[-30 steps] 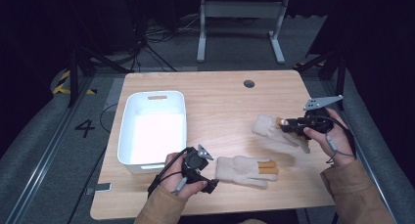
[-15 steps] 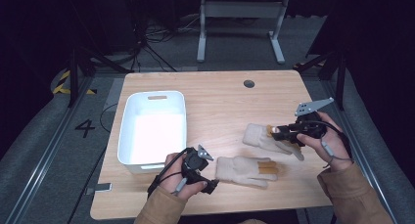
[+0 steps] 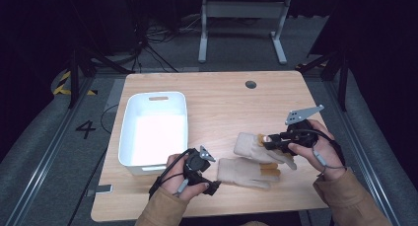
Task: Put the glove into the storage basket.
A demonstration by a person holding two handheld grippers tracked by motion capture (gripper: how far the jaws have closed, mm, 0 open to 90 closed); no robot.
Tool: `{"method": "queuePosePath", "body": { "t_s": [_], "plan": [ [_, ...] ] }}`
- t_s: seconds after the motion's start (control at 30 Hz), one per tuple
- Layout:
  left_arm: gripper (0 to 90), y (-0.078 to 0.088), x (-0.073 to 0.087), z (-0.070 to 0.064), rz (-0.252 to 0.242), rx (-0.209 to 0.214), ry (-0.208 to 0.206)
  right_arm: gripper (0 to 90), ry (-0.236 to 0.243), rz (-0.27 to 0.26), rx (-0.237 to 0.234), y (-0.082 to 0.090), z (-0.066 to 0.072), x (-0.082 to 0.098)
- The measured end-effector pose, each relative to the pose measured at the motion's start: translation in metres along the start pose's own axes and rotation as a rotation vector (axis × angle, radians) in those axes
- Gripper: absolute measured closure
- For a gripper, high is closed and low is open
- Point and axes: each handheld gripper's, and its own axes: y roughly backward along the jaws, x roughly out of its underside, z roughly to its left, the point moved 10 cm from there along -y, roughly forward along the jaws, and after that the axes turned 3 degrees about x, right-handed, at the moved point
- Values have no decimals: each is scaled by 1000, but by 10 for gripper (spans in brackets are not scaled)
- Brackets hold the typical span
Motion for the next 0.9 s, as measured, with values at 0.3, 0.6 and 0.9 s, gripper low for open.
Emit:
{"method": "queuePosePath", "body": {
  "t_s": [0.3, 0.6, 0.9],
  "plan": [
    [206, -1, -2, -1, -1, 8, -9, 680, 20, 23, -14, -10, 17, 2],
    [206, -1, -2, -1, 0, 6, -8, 679, 49, 39, -46, -24, 33, 3],
    [206, -2, -2, 0, 1, 8, -8, 676, 51, 64, -80, -40, 47, 8]
  ]
}}
